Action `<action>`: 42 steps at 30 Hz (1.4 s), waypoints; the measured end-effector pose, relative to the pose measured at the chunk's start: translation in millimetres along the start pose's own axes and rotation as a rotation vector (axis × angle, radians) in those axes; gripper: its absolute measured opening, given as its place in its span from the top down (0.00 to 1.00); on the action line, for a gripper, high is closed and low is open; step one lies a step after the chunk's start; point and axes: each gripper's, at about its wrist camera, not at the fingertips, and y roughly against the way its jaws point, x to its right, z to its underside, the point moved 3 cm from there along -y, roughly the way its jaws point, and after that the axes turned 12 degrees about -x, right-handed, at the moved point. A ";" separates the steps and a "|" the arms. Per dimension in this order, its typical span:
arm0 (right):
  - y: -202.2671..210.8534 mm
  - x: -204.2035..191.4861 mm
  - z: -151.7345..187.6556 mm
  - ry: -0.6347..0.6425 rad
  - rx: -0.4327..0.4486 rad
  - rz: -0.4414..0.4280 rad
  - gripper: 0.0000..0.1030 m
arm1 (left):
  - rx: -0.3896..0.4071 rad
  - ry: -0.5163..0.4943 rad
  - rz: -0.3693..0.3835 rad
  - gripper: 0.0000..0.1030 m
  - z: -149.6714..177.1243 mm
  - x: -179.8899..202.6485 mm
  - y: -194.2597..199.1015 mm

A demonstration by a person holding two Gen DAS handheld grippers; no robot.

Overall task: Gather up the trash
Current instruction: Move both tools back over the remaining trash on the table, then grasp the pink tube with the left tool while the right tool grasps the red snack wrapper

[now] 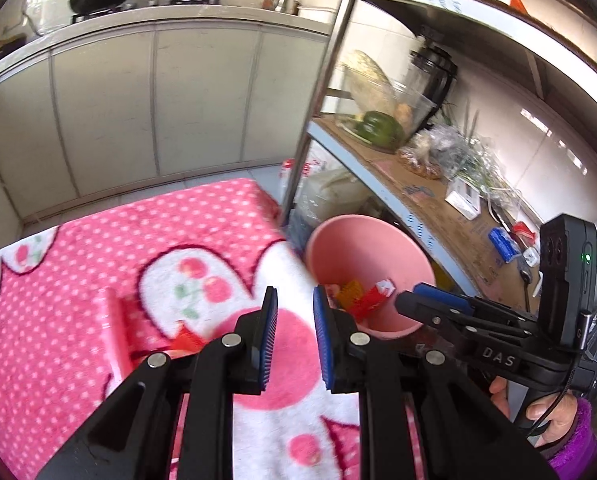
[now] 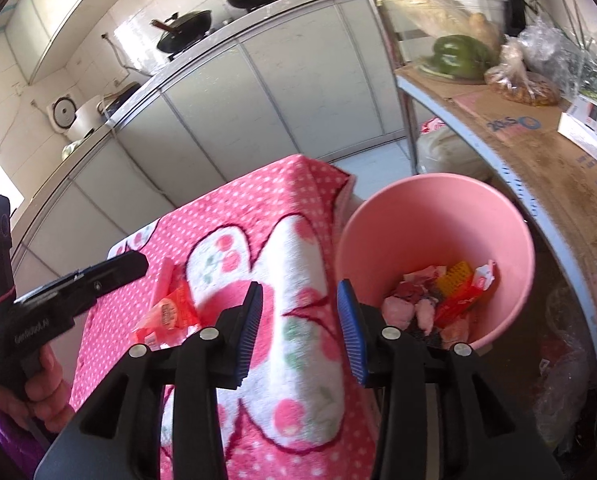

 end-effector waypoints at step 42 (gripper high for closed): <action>-118.5 -107.8 27.5 0.257 -0.294 -0.101 0.53 | -0.281 0.303 -0.100 0.78 28.6 -161.3 -69.8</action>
